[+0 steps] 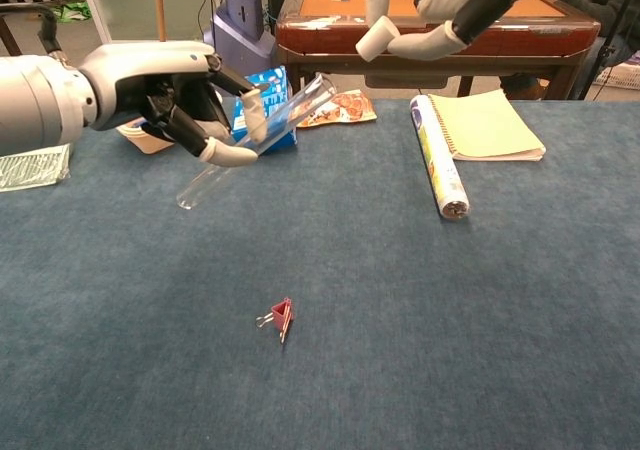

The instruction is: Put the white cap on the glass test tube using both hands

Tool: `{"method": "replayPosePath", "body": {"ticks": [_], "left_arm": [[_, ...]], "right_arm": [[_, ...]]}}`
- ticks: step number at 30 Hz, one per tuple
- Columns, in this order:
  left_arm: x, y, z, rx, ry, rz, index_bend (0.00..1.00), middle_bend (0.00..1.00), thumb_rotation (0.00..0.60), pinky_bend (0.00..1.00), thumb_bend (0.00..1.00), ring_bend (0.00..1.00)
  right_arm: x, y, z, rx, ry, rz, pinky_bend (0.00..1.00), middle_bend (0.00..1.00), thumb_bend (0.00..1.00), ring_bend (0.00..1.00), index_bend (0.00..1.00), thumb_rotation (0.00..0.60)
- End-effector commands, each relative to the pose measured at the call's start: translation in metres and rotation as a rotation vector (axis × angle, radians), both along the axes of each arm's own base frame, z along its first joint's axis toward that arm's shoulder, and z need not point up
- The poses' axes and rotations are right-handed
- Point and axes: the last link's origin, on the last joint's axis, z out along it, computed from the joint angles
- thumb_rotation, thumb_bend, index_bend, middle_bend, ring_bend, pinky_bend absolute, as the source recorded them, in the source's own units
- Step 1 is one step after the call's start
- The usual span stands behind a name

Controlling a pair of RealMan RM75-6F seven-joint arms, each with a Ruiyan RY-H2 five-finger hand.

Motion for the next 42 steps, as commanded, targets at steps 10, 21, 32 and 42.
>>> {"method": "replayPosePath", "body": {"ticks": [10, 21, 32, 42], "left_arm": [[0.005, -0.001, -0.001, -0.003, -0.022, -0.003, 0.64, 1.00, 0.600, 1.00, 0.26, 0.99], [0.007, -0.001, 0.000, -0.002, -0.023, -0.009, 0.64, 1.00, 0.600, 1.00, 0.26, 0.99], [0.009, -0.001, 0.000, -0.007, -0.030, -0.011, 0.65, 1.00, 0.600, 1.00, 0.26, 0.99], [0.011, 0.000, 0.001, -0.005, -0.022, -0.022, 0.65, 1.00, 0.600, 1.00, 0.26, 0.99]], "right_arm": [[0.003, 0.001, -0.006, 0.017, -0.015, 0.004, 1.00, 1.00, 0.39, 1.00, 0.65, 0.600], [0.007, 0.000, -0.010, 0.027, -0.008, 0.017, 1.00, 1.00, 0.39, 1.00, 0.65, 0.600], [0.012, -0.001, -0.017, 0.034, -0.008, 0.028, 1.00, 1.00, 0.39, 1.00, 0.65, 0.600], [0.013, -0.003, -0.026, 0.045, 0.000, 0.029, 1.00, 1.00, 0.39, 1.00, 0.65, 0.600]]}}
